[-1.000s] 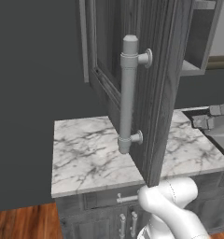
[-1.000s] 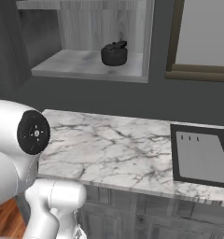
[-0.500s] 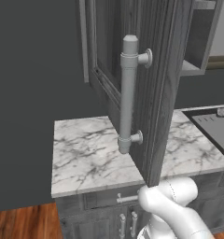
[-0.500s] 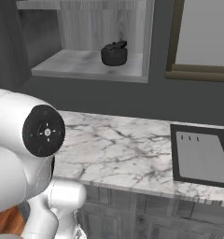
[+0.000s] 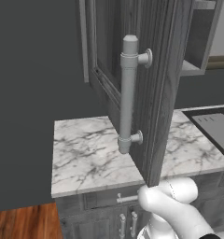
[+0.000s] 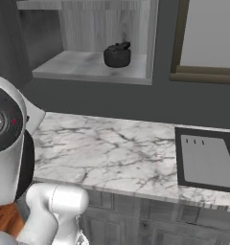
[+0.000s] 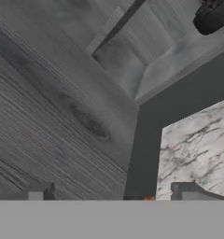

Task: Open the cabinet, pick the kettle from the cabinet, and place it in the sink.

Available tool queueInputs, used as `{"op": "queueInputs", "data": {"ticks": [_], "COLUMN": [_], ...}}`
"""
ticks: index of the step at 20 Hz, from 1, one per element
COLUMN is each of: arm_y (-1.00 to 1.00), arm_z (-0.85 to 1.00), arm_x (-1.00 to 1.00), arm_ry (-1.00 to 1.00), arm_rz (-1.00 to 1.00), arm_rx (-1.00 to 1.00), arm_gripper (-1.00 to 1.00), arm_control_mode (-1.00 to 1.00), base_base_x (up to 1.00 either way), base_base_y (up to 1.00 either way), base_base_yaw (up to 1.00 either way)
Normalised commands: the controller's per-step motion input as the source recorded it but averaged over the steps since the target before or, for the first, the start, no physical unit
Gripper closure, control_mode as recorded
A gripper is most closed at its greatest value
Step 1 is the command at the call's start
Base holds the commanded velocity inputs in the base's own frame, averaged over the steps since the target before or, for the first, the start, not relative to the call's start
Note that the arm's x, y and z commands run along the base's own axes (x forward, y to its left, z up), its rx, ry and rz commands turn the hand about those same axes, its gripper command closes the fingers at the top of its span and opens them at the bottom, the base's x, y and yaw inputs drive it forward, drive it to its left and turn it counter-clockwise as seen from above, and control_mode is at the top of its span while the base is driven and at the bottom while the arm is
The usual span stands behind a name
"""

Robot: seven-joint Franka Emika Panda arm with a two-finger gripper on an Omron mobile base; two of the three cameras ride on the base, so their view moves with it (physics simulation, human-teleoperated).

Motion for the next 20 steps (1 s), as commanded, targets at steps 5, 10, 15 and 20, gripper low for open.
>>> {"op": "queueInputs", "data": {"ticks": [5,10,15,20], "arm_y": [-0.27,-0.27,-0.24,-0.18], "arm_z": [0.10,0.12,0.01,-0.06], "arm_x": [0.39,0.44,0.47,0.52], "arm_ry": [0.13,0.17,0.05,-0.01], "arm_rz": [-0.20,-0.11,-0.01,0.00], "arm_rx": [-0.02,0.00,0.00,0.00], "arm_gripper": [-1.00,-1.00,-1.00,-1.00], "arm_control_mode": [-1.00,-1.00,-1.00,-1.00], "base_base_x": [0.00,0.00,0.00,0.00], "base_base_y": [0.00,0.00,0.00,0.00], "base_base_yaw": [0.00,0.00,0.00,0.00]}}
